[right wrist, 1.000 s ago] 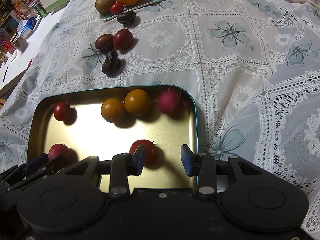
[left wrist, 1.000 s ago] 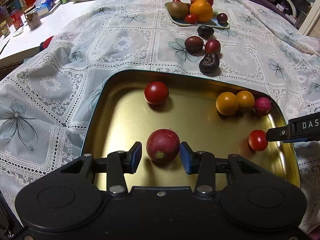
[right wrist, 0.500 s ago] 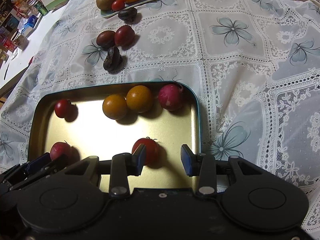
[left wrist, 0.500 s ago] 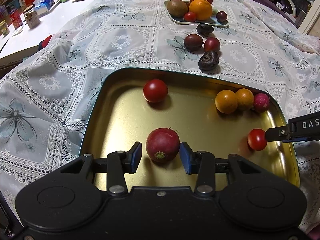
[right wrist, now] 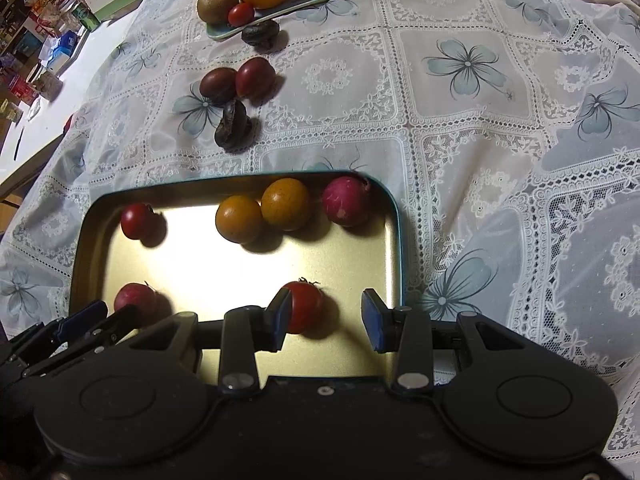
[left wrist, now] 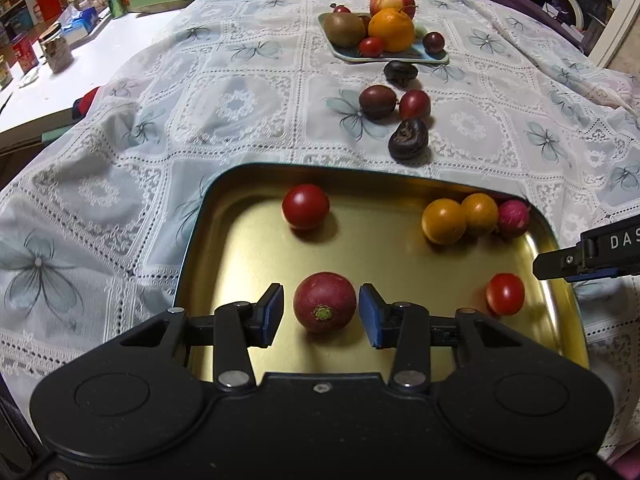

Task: Organize fruits
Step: 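Lower and open the left gripper to release its plum while the right releases its plum, then reach the left gripper to a dark purple plum and close on it, then grasp another dark purple plum with the right gripper while the left holds its plum, then carry both dark plums over the gold tray and open both grippers to drop them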

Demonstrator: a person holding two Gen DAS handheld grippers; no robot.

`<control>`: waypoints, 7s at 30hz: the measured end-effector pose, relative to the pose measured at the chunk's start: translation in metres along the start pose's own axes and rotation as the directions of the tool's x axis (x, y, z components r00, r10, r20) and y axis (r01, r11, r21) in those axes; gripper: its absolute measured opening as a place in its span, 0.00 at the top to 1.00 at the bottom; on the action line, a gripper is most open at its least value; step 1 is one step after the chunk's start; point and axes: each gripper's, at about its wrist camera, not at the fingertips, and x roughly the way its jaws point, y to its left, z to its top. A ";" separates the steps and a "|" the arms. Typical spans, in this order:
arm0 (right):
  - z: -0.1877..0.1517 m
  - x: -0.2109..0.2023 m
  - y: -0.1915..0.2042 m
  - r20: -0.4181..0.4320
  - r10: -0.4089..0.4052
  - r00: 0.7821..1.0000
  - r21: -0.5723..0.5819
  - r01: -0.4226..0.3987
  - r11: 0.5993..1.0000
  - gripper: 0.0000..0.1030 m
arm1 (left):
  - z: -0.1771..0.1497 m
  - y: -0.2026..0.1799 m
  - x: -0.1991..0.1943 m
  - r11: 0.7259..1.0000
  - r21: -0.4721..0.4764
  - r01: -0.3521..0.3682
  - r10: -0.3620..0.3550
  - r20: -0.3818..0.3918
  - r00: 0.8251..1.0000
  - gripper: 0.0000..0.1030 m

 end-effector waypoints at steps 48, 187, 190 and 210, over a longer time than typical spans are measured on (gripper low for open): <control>0.054 -0.003 -0.011 -0.010 -0.008 1.000 0.068 0.009 0.998 0.58 | 0.120 -0.081 0.110 0.990 0.133 0.051 -0.047 -0.037 0.998 0.50; -0.053 0.001 0.050 -0.027 0.100 0.995 -0.300 -0.104 0.948 0.57 | -0.022 0.026 -0.009 0.998 -0.026 -0.051 0.051 0.003 0.999 0.63; -0.055 0.000 0.052 -0.008 0.085 0.996 -0.310 -0.083 0.947 0.57 | -0.022 0.025 -0.009 0.999 -0.029 -0.036 0.036 -0.006 0.999 0.63; -0.057 0.005 0.054 -0.071 0.081 0.994 -0.311 -0.100 0.945 0.56 | -0.027 0.025 -0.013 0.999 -0.033 -0.035 0.035 -0.016 0.999 0.63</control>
